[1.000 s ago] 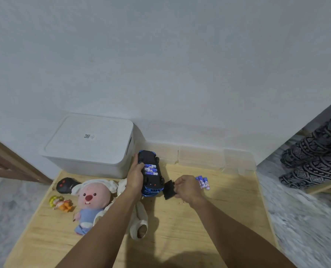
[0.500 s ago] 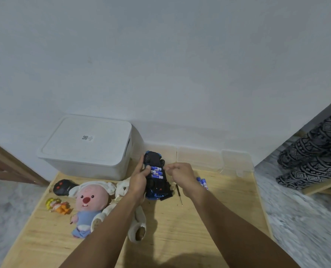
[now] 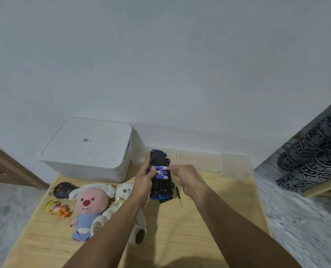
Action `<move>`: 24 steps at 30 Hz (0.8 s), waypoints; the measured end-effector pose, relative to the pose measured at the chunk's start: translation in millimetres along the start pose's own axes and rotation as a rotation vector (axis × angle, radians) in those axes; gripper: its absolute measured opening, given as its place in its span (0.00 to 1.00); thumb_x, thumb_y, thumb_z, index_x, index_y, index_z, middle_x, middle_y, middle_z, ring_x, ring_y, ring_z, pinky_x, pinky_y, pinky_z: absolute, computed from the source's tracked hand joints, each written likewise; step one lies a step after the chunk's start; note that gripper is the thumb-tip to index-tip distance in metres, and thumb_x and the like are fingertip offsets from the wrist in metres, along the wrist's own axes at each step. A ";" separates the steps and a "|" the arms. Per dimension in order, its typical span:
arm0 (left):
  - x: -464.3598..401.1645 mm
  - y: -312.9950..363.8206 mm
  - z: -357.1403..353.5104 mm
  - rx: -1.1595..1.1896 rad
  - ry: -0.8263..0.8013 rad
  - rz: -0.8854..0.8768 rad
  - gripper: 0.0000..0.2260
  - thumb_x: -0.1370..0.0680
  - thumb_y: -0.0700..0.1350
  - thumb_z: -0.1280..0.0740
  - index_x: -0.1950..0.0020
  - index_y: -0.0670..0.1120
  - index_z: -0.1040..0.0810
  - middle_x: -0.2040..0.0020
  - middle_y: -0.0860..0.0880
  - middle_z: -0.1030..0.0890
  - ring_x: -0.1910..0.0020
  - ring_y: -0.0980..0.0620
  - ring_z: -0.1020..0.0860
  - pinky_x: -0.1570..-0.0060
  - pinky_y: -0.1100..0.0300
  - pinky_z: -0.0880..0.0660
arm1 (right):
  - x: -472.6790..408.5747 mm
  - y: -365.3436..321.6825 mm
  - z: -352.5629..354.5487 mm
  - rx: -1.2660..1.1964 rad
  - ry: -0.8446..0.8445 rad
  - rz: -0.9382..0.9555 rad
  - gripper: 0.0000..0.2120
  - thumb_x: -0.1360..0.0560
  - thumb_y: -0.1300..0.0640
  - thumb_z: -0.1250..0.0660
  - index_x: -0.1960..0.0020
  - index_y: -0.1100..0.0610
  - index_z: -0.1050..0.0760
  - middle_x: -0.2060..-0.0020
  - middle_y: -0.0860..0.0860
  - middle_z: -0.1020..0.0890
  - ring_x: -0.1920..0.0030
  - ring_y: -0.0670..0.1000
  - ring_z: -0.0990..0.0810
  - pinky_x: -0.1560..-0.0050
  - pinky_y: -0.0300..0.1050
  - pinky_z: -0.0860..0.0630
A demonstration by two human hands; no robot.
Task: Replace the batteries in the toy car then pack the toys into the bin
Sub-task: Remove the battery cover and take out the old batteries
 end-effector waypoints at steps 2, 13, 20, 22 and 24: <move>-1.5 -2.1 2.0 -0.024 0.002 0.005 0.24 0.17 0.38 0.42 0.25 0.59 0.37 0.35 0.49 0.23 0.45 0.48 0.19 0.44 0.48 0.22 | -5.2 -0.5 1.6 0.002 0.001 0.013 0.06 0.24 0.58 0.33 0.56 0.55 0.18 0.48 0.53 0.18 0.48 0.51 0.23 0.49 0.48 0.27; 1.7 -16.5 4.1 -0.042 0.015 0.077 0.23 0.17 0.40 0.43 0.25 0.60 0.39 0.36 0.47 0.22 0.42 0.44 0.20 0.41 0.45 0.24 | -1.8 -29.3 3.1 0.117 0.027 0.296 0.06 0.31 0.65 0.25 0.59 0.56 0.21 0.57 0.56 0.16 0.55 0.53 0.17 0.56 0.44 0.20; -3.8 -12.1 28.0 0.015 0.135 0.066 0.23 0.17 0.39 0.43 0.25 0.58 0.37 0.36 0.47 0.23 0.44 0.44 0.20 0.43 0.44 0.23 | -12.2 -8.6 31.5 0.006 0.126 0.225 0.06 0.26 0.68 0.32 0.50 0.61 0.20 0.55 0.56 0.18 0.55 0.53 0.16 0.53 0.45 0.17; -4.7 -9.5 30.9 0.029 0.147 0.063 0.23 0.17 0.39 0.43 0.25 0.58 0.36 0.36 0.47 0.23 0.45 0.44 0.20 0.44 0.46 0.23 | -16.1 5.3 41.5 0.049 0.172 0.181 0.04 0.27 0.67 0.30 0.54 0.61 0.19 0.57 0.56 0.17 0.57 0.53 0.16 0.55 0.44 0.17; -5.4 -7.2 31.2 0.033 0.148 0.062 0.23 0.17 0.38 0.43 0.25 0.58 0.37 0.36 0.47 0.23 0.46 0.44 0.19 0.46 0.46 0.22 | -19.3 19.3 48.7 0.145 0.220 0.139 0.04 0.29 0.67 0.29 0.61 0.61 0.18 0.61 0.57 0.16 0.60 0.52 0.15 0.57 0.46 0.17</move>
Point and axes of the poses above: each hand's wrist, its own x-axis away from the middle knuckle, its own z-axis out of the back of the hand, y = z × x, the point moved 10 cm from there along -x, towards the middle knuckle
